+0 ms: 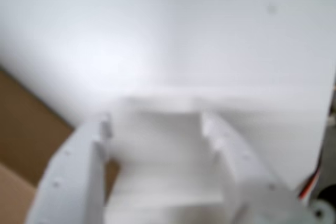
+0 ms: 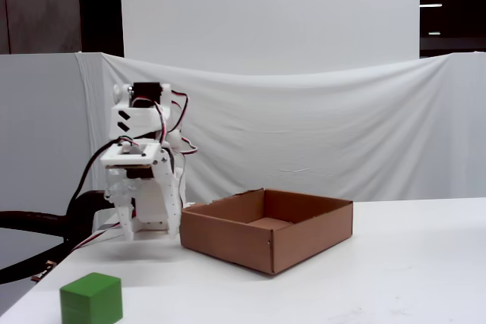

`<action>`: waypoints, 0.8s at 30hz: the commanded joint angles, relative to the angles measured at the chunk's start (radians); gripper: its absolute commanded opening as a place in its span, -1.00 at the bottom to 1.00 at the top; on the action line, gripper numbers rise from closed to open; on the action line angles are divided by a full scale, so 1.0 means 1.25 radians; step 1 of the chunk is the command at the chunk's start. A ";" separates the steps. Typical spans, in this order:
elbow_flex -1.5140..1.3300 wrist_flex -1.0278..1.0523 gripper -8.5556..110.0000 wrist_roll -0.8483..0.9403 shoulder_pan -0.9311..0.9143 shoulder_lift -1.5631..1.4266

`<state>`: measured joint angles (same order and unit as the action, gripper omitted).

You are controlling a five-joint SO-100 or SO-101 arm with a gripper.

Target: Grasp a green cube and put it in a box.

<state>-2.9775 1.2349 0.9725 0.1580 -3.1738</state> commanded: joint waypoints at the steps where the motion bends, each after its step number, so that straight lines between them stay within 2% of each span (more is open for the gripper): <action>1: 0.004 -0.004 -0.45 -0.004 0.031 -0.006; 10: 0.004 -0.004 -0.44 -0.005 0.023 -0.006; 15: 0.028 -0.031 -0.33 -0.009 -0.011 0.034; 24: 0.371 -0.061 -0.26 -0.002 -0.121 0.390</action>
<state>-2.6553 1.1873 0.9633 0.0368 -2.7842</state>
